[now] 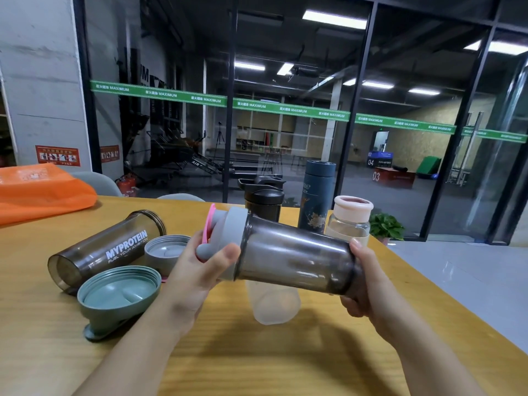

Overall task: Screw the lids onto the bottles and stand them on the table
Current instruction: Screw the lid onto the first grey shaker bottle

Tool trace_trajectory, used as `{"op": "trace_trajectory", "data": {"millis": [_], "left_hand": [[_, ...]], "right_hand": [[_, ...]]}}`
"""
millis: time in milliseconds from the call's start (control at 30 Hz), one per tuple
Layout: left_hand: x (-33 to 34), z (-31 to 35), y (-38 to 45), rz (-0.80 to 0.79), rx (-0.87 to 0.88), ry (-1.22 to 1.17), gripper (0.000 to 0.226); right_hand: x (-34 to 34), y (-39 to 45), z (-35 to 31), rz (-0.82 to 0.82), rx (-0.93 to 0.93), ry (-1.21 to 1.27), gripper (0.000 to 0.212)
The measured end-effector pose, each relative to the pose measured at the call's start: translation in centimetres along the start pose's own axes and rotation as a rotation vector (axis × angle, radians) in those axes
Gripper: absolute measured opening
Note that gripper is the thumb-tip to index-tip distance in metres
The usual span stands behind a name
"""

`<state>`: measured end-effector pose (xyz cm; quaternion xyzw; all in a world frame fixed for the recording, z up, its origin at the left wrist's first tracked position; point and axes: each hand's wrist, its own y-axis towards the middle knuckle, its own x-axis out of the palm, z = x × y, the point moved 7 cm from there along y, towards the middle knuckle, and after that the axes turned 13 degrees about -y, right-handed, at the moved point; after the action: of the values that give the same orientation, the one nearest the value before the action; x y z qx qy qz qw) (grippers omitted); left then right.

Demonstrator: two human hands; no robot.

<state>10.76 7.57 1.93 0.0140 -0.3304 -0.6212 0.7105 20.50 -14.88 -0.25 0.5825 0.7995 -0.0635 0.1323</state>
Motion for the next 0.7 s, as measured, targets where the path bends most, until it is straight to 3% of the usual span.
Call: {"op": "trace_trajectory", "data": {"millis": [100, 200, 433, 600, 700], "left_hand": [[0.0, -0.1, 0.0, -0.009, 0.008, 0.019, 0.086], [-0.1, 0.0, 0.0, 0.007, 0.011, 0.053, 0.1], [-0.7, 0.3, 0.1, 0.062, 0.037, -0.019, 0.072], [-1.0, -0.1, 0.3, 0.099, -0.023, -0.06, 0.08], [-1.5, -0.3, 0.2, 0.139, -0.059, -0.059, 0.074]], "right_hand": [[0.3, -0.3, 0.4, -0.054, 0.09, 0.029, 0.064], [0.6, -0.3, 0.7, -0.118, 0.108, -0.01, 0.067], [1.5, -0.4, -0.5, -0.185, -0.052, 0.009, 0.06], [0.5, -0.8, -2.3, -0.062, -0.279, 0.032, 0.075], [0.4, -1.2, -3.0, -0.088, -0.38, 0.058, 0.082]]}}
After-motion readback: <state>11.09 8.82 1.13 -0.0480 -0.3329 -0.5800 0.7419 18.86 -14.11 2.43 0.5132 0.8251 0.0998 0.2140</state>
